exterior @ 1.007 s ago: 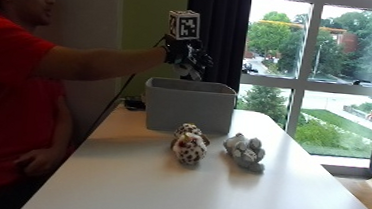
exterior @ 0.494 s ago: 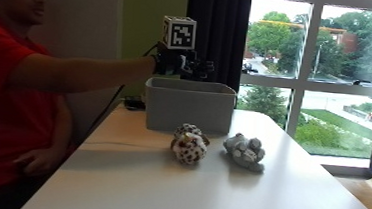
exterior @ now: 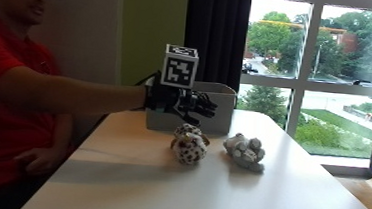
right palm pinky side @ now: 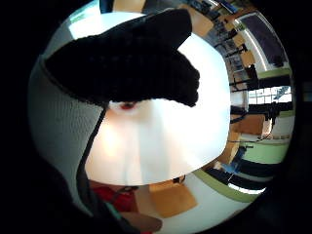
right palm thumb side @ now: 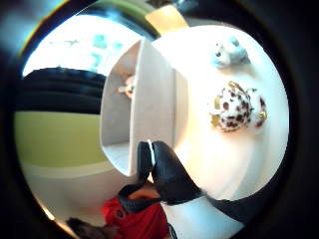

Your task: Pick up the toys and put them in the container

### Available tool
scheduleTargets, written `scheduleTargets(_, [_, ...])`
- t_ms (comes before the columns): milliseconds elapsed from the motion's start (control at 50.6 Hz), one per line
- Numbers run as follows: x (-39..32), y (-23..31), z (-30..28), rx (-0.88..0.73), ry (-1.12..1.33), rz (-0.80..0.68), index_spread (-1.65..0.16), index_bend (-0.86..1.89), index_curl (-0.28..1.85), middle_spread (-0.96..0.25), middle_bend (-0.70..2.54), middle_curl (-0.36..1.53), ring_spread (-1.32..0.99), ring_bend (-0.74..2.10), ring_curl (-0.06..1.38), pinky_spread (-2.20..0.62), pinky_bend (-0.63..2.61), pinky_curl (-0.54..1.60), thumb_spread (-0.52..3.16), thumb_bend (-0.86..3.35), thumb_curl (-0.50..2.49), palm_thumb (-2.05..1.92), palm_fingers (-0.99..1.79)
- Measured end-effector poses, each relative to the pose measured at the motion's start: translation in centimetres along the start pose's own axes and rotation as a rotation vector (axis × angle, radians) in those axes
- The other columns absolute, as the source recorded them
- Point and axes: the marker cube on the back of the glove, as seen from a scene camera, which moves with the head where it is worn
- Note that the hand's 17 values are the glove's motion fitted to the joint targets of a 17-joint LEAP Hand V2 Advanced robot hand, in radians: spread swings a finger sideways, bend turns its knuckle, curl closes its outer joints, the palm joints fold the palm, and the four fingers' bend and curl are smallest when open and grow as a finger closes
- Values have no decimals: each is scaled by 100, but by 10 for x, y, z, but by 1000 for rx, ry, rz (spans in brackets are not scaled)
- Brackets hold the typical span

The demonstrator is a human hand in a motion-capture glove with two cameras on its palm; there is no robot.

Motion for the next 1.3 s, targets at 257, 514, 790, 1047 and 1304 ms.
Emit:
scheduleTargets(257, [26, -20, 45, -21, 54, 23, -44, 20, 45, -9, 16, 26, -5, 21, 29, 12, 97, 34, 109, -6, 33, -5, -2])
scheduleTargets(514, [22, -36, 87, -55, 192, -15, -45, 19, 44, -11, 17, 27, -4, 21, 29, 12, 104, 35, 106, -4, 31, -3, 7])
scheduleTargets(790, [25, -46, 95, -124, 324, -60, -47, 16, 43, -20, 20, 29, -16, 42, 34, 4, 106, 35, 109, -1, 32, 5, 35])
scheduleTargets(1047, [21, -52, 99, -126, 241, -41, -47, 17, 39, -24, 20, 31, -27, 63, 39, -11, 101, 33, 114, -1, 34, 10, 44])
scheduleTargets(1304, [16, -50, 104, 163, 220, -81, -45, 14, 39, -38, 37, 38, -44, 80, 42, -32, 97, 32, 117, 10, 45, 37, 93])
